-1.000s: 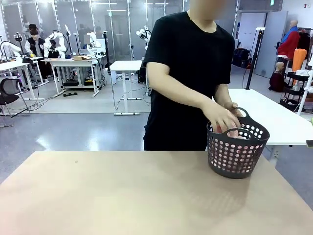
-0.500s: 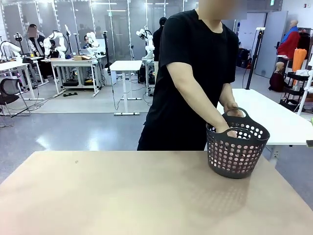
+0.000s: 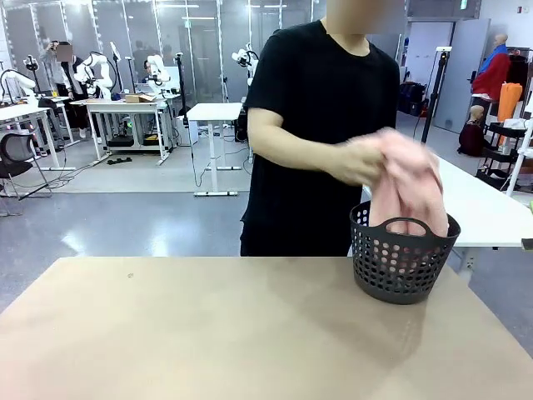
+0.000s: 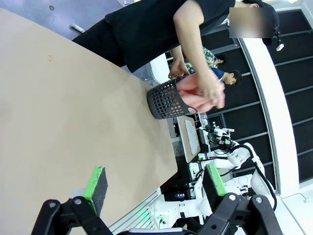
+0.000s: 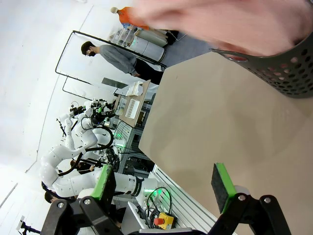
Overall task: Fold the towel.
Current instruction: Grab the top end of the 100 cm Hotel Towel extended by the human.
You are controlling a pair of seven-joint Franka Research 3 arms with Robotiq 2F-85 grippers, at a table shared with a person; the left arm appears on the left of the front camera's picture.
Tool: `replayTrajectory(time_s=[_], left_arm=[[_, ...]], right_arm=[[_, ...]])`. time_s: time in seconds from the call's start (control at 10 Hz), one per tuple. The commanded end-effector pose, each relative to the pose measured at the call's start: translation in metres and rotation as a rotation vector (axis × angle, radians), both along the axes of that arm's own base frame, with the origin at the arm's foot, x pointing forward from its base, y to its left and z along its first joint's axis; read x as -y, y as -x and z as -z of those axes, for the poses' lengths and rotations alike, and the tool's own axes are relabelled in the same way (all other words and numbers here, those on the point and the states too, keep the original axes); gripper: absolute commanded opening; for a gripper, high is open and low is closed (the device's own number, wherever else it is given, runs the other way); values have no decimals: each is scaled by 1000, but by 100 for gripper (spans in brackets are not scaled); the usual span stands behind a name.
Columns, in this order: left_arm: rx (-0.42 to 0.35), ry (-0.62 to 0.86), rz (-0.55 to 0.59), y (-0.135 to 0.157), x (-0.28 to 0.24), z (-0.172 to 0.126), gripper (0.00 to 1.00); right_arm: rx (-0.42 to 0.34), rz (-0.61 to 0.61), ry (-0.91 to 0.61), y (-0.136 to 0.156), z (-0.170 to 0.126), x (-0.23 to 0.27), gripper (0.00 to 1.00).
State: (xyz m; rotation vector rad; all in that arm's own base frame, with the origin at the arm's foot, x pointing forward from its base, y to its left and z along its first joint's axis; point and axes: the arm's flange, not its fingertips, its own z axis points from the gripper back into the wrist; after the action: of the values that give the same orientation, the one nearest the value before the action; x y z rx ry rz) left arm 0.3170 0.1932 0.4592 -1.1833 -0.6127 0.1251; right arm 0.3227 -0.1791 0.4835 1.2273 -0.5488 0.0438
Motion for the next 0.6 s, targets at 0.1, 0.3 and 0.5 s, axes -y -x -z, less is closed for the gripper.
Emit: replayTrajectory(time_s=[0.1,0.3,0.5], left_arm=[[10,3,10,0,-1,-1,100],[10,3,10,0,-1,-1,100],[10,3,10,0,-1,-1,100]], right_arm=[[11,-2,-11,-1,0,0,100],[11,-2,-11,-1,0,0,100],[11,-2,-11,-1,0,0,100]])
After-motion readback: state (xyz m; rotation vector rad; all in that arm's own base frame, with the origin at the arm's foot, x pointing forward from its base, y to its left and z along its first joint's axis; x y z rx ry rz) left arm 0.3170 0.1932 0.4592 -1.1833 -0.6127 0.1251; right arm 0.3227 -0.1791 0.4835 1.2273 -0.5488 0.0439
